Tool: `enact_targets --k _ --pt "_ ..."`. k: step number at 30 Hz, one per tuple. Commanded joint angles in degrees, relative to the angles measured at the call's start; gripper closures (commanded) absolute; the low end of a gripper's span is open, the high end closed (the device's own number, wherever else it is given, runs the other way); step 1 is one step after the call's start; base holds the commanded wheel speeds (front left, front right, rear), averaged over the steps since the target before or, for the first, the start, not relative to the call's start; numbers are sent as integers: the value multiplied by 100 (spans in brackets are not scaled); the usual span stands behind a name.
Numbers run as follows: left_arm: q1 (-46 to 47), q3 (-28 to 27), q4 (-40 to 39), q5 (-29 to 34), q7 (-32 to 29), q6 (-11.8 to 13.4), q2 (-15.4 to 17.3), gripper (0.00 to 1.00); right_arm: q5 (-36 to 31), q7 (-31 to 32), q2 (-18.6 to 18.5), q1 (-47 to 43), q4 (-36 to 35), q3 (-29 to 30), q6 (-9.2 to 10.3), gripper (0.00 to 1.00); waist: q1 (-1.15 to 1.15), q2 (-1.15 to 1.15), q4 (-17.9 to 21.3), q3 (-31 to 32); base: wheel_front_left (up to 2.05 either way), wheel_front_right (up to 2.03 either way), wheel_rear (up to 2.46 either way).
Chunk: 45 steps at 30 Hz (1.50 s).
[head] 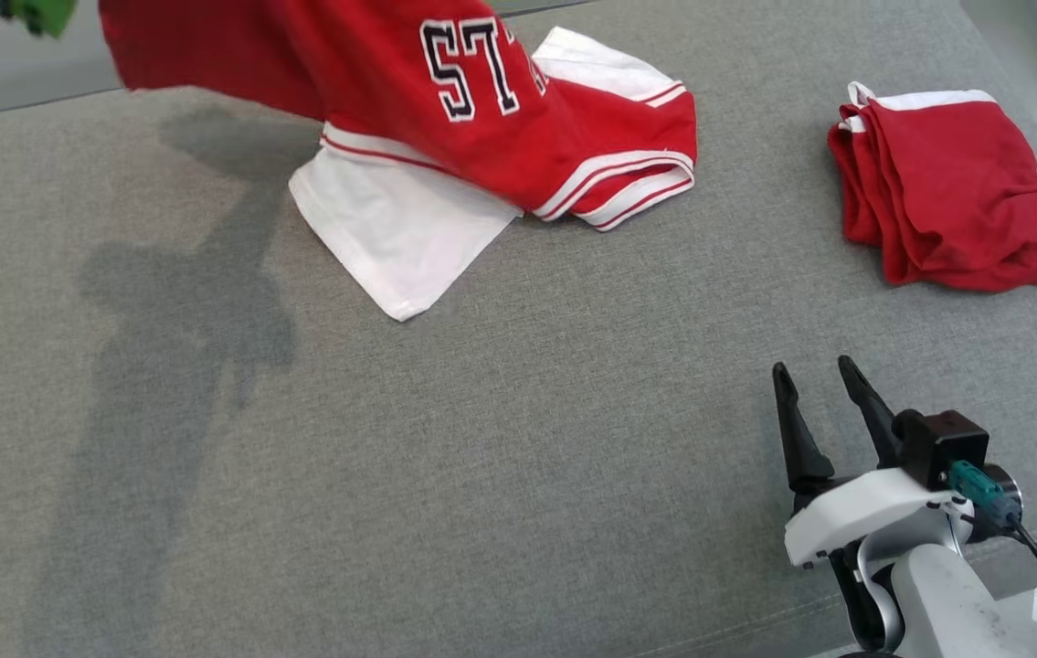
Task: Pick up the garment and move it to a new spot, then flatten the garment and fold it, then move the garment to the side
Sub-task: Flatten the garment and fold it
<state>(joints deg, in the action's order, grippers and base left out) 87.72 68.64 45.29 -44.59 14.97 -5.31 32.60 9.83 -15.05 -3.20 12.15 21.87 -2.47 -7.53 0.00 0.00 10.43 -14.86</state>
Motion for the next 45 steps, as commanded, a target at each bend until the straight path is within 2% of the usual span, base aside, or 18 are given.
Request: enact_targets --k 1,6,11,12,14,22,27,35,40,41,45 --pt "-390 -41 -8 16 23 9 91 100 7 -16 -4 -79 22 37 9 0 0 0 -83 106 0 0 0" --pt "-1703 -400 -90 -126 26 51 235 100 -4 -16 6 -135 52 83 9 0 0 0 -255 307 0 0 0" --pt "-3188 -990 -91 -331 27 230 163 100 -14 -16 10 -127 60 50 9 0 0 0 -393 422 0 0 0" --pt "-3418 -1162 -100 -333 28 291 118 89 -19 -16 10 -126 62 41 9 0 0 0 -410 434 0 0 0" --pt "-3916 -1517 -95 -352 27 397 19 0 -43 -16 9 -123 65 16 9 0 0 0 -423 465 0 0 0" --pt "-5733 -3348 -606 284 22 734 -552 0 -97 -16 -4 -252 37 4 9 0 0 0 -385 782 0 0 0" --pt "-6781 -4514 -1085 930 23 737 -1013 0 -96 -16 -7 -378 18 -34 9 0 0 0 -377 1073 0 0 0" --pt "-8197 -5997 -2050 2028 22 691 -1925 0 -137 -16 -1 -602 -87 -82 9 0 0 0 -447 1483 0 0 0" --pt "-8804 -6623 -2476 2595 22 433 -2415 0 -169 -16 -1 -709 -154 -93 9 0 0 0 -522 1599 0 0 0" --pt "-8804 -6623 -2476 2595 22 433 -2415 0 -169 -16 -1 -709 -154 -93 9 0 0 0 -522 1599 0 0 0" --pt "-9014 -6881 -2520 2910 22 168 -2639 0 -186 -16 -20 -782 -176 -121 9 0 0 0 -628 1590 0 0 0"
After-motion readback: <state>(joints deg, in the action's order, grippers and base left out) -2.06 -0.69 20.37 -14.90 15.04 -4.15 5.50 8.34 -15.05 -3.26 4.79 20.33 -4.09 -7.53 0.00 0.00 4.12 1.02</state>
